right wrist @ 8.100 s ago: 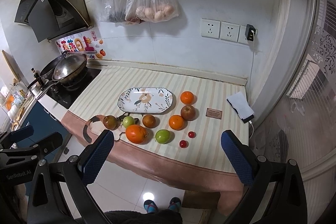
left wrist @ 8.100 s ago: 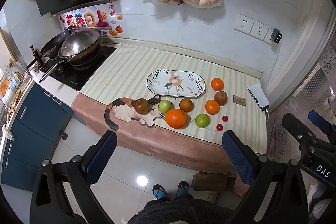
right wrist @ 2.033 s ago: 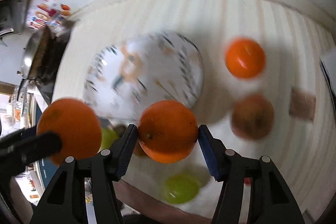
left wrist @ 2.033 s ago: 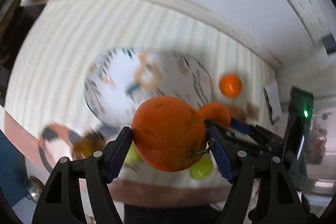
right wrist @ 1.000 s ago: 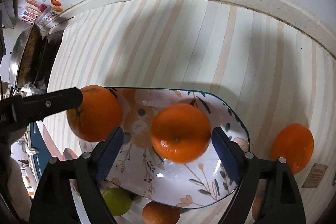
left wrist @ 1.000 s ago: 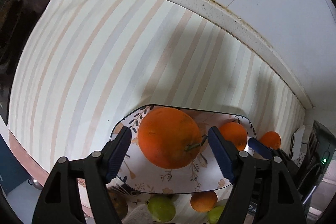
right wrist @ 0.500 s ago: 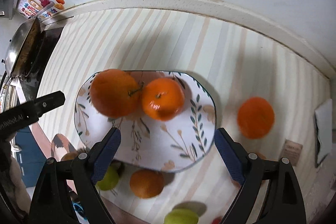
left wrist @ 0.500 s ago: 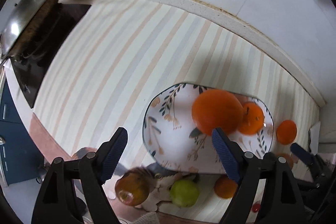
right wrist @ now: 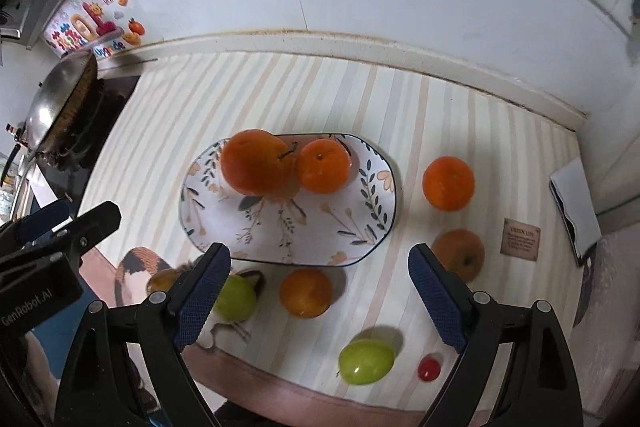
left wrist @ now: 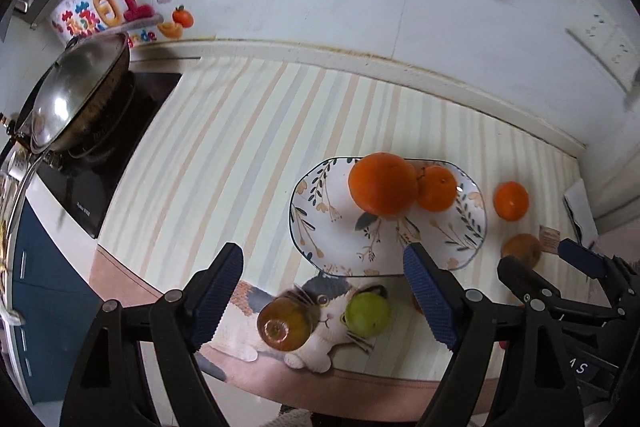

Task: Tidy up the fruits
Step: 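Grasp the brown apple with the left gripper while the right gripper grasps a green apple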

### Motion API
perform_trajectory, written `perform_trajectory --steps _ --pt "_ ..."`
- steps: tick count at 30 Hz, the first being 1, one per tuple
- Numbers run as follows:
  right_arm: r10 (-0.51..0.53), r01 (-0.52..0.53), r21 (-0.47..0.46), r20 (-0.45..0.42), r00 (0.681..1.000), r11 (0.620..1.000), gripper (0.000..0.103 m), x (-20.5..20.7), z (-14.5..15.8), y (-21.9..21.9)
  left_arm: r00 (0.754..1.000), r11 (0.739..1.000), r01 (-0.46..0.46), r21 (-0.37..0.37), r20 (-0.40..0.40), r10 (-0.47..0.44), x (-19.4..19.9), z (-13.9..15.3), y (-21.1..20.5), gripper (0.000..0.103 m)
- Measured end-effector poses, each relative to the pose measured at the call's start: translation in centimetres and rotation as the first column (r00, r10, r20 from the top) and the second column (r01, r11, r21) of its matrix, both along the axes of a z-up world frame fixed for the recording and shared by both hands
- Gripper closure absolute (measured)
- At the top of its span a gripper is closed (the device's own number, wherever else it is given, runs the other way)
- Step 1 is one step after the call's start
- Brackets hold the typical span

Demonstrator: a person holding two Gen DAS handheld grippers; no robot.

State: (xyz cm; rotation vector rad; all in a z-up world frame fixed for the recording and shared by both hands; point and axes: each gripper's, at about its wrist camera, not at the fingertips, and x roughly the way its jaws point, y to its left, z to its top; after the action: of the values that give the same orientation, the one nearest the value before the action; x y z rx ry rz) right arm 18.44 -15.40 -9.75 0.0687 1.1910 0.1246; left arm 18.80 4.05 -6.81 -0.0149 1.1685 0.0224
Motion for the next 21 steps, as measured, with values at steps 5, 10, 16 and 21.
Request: perform_trajectory --steps 5,10,16,21 --pt "-0.020 0.019 0.015 0.037 0.999 1.000 0.010 -2.3 2.4 0.7 0.999 1.000 0.014 -0.027 0.032 -0.013 -1.9 1.7 0.6 0.021" --pt "-0.027 0.026 0.051 0.031 0.999 0.998 0.010 -4.2 3.4 0.6 1.000 0.998 0.010 -0.055 0.023 -0.009 -3.7 1.8 1.0 0.021" --pt "-0.042 0.048 0.079 -0.076 0.996 0.996 0.010 -4.5 -0.7 -1.2 0.997 0.999 -0.039 -0.015 -0.066 0.037 -4.9 -2.1 1.6 0.021" --pt "-0.072 0.082 0.048 -0.185 0.980 0.995 0.010 -4.4 -6.1 -3.2 0.976 0.993 -0.117 0.022 -0.181 0.120 -5.1 -7.0 4.1 0.021"
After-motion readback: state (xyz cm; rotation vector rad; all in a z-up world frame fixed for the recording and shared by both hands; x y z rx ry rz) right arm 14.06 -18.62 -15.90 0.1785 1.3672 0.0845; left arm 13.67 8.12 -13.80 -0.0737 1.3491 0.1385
